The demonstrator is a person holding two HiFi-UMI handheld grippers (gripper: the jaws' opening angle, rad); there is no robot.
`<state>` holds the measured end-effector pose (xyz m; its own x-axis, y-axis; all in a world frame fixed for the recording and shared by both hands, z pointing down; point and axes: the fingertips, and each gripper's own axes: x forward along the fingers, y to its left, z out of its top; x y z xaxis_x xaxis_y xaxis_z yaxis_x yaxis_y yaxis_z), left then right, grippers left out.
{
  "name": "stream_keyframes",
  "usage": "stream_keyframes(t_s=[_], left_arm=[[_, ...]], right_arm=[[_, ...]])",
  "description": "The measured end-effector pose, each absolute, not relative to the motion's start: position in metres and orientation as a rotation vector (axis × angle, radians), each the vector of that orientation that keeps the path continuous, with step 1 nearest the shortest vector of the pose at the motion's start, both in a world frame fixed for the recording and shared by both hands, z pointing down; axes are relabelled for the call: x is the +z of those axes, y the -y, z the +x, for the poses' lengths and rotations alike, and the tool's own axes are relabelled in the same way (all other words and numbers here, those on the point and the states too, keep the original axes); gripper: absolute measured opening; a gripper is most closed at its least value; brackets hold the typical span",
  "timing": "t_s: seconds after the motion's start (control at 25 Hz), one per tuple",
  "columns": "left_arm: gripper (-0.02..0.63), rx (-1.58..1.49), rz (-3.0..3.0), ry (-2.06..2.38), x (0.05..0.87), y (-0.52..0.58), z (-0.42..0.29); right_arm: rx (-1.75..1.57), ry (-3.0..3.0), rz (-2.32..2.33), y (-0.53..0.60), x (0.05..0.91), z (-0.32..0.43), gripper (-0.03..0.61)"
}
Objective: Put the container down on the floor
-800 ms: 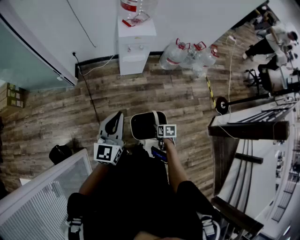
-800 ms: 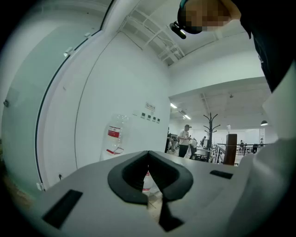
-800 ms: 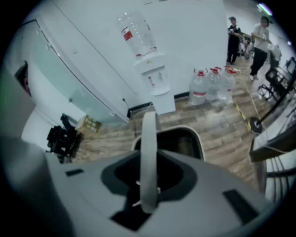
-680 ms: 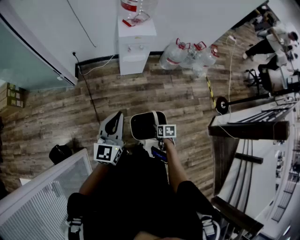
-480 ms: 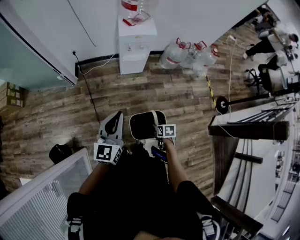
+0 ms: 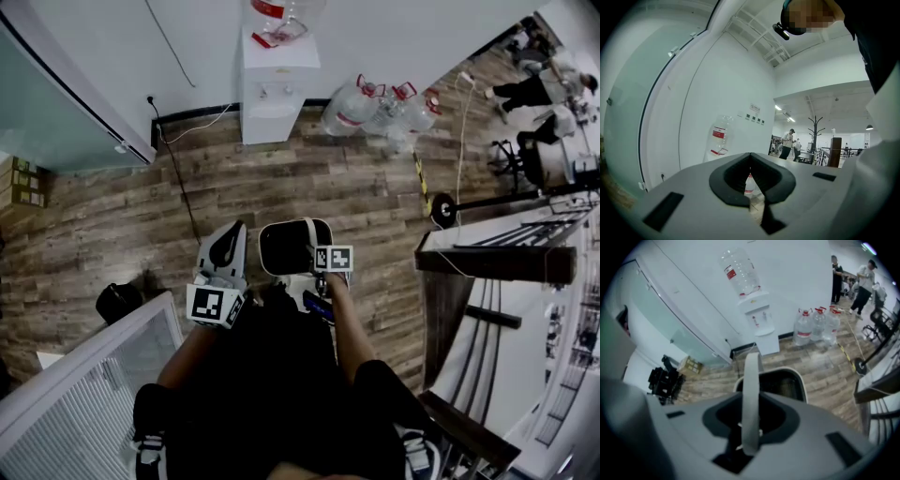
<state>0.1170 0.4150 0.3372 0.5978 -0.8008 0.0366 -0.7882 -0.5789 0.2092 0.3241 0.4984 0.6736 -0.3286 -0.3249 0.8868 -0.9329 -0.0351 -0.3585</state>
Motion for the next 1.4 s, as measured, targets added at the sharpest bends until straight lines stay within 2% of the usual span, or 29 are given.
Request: stream_keyframes(t_s=[0.8, 1.4], left_arm=[[0.029, -0.135, 2.584, 1.396, 0.340, -0.392, 0.015], [0.029, -0.143, 2.458, 1.608, 0.348, -0.340, -0.048]], right_arm=[[1.347, 1.696, 1.338, -0.449, 0.659, 0.265, 0.114], [1.297, 1.804, 1.178, -0.350, 0.665, 0.188, 0.114]])
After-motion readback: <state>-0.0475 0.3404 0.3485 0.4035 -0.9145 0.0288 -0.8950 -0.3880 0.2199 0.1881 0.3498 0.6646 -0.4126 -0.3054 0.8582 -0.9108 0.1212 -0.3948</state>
